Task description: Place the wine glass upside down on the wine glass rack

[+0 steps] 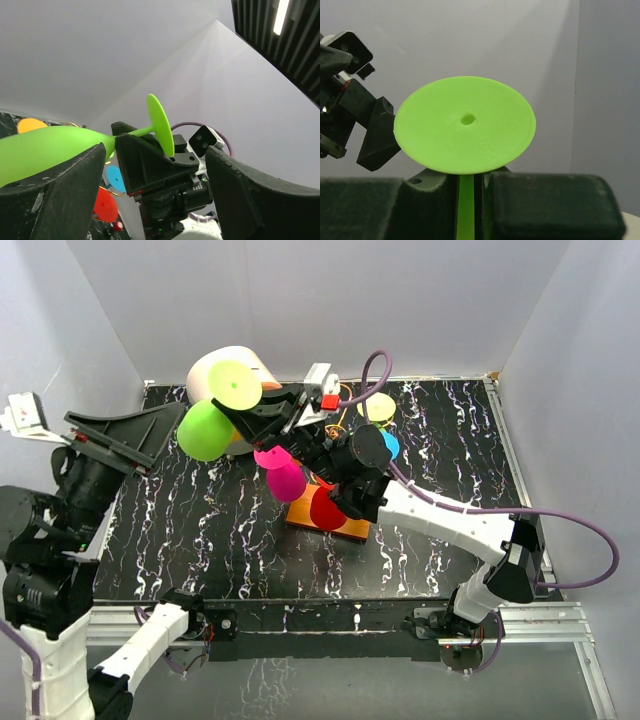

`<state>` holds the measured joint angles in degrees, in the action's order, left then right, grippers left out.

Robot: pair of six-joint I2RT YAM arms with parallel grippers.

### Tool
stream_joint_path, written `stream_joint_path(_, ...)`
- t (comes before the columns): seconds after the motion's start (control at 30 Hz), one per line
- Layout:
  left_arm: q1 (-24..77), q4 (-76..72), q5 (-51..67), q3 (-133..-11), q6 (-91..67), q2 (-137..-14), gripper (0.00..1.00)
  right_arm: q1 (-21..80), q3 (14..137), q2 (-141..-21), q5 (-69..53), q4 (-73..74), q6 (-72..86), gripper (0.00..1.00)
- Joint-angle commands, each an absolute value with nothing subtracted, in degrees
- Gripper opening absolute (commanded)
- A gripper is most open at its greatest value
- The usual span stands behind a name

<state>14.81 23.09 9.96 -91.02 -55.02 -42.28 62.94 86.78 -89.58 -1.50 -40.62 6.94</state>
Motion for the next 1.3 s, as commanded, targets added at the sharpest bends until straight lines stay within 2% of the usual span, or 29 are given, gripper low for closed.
stream_joint_path(0.0,14.92,15.78,18.35,-88.52,-66.77,-44.58,0.81,62.93,86.43,-88.09,-4.82,-47.51,-2.43,0.0)
stream_joint_path(0.07,14.86,16.82,18.0,-88.14,-68.06,-44.46,0.97,62.97,86.19,-88.29,-5.24,-47.79,-4.08,0.0)
stream_joint_path(0.1,14.91,17.7,16.77,-88.26,-68.24,-44.13,0.99,62.94,86.1,-88.39,-5.62,-47.81,-4.7,0.0)
stream_joint_path(0.3,14.9,18.84,12.7,-88.77,-67.13,-43.46,0.99,62.93,85.53,-88.64,-9.43,-46.51,-7.29,0.0)
stream_joint_path(0.47,14.92,12.45,17.75,-87.03,-66.42,-44.5,0.98,62.93,85.34,-88.97,-10.5,-46.43,-7.1,0.0)
stream_joint_path(0.63,14.93,10.16,19.45,-86.23,-68.67,-44.85,0.79,62.93,85.52,-89.36,-10.83,-45.28,-7.98,0.0)
stream_joint_path(0.9,14.91,16.86,18.48,-89.36,-64.84,-46.73,0.32,63.02,86.04,-89.54,-11.19,-41.85,-11.37,0.0)
stream_joint_path(0.97,14.89,17.0,18.36,-89.52,-63.99,-46.43,0.28,63.22,86.46,-89.91,-11.03,-40.32,-12.1,0.0)
stream_joint_path(1.13,14.86,17.18,19.26,-89.43,-63.67,-46.74,0.26,63.62,87.01,-90.63,-10.33,-39.16,-13.36,0.0)
stream_joint_path(1.27,14.86,17.13,20.83,-88.65,-64.52,-47.29,0.18,63.72,87.34,-90.79,-9.96,-38.67,-14.04,0.0)
